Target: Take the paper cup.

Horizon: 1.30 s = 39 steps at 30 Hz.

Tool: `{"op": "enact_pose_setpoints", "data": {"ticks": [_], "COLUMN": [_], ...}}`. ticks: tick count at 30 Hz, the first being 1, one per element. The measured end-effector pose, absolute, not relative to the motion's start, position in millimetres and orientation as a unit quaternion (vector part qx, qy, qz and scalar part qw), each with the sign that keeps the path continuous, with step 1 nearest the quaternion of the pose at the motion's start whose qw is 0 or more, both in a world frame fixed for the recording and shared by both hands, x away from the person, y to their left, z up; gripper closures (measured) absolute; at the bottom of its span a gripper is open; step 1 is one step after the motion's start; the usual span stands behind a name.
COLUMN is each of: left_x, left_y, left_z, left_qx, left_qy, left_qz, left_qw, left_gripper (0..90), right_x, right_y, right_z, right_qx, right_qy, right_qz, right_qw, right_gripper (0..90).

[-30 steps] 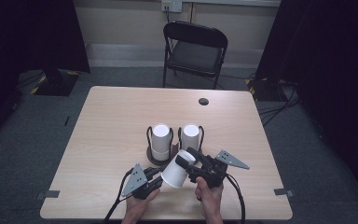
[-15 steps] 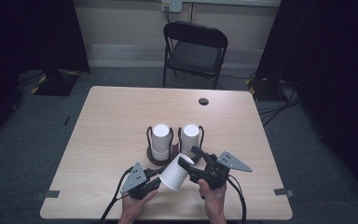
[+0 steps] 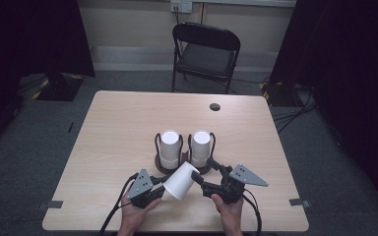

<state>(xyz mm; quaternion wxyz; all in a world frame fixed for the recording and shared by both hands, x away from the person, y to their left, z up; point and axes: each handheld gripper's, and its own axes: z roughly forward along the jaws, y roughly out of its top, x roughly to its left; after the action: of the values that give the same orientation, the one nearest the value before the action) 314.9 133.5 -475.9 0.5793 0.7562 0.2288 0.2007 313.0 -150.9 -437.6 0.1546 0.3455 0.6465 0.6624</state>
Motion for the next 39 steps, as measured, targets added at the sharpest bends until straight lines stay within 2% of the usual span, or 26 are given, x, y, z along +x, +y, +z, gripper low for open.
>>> {"op": "enact_pose_setpoints", "data": {"ticks": [6,15,24,27,39], "left_x": [316.1,320.8,326.3,327.1,334.4], "left_y": [134.9,132.5,128.2,126.2,112.8], "left_z": [-469.2,-457.4,-456.0,-453.9,-441.3], "left_qx": [0.766,0.807,0.835,0.840,0.878], "left_qy": [0.231,0.221,0.217,0.215,0.204], "left_qz": [0.199,0.179,0.170,0.158,0.154], "left_qw": [0.566,0.517,0.476,0.472,0.405], "left_gripper": [83.5,83.6,83.4,83.4,83.7], "right_x": [310.1,304.0,300.4,297.5,292.4], "right_y": [-152.9,-153.8,-150.1,-147.6,-140.3], "right_z": [-436.5,-437.4,-438.1,-438.6,-438.0], "right_qx": [0.333,0.308,0.277,0.269,0.210], "right_qy": [0.661,0.703,0.743,0.753,0.793], "right_qz": [0.652,0.618,0.585,0.569,0.542], "right_qw": [0.161,0.166,0.171,0.192,0.182], "right_gripper": [19.0,14.0,14.1,14.2,15.8]}}
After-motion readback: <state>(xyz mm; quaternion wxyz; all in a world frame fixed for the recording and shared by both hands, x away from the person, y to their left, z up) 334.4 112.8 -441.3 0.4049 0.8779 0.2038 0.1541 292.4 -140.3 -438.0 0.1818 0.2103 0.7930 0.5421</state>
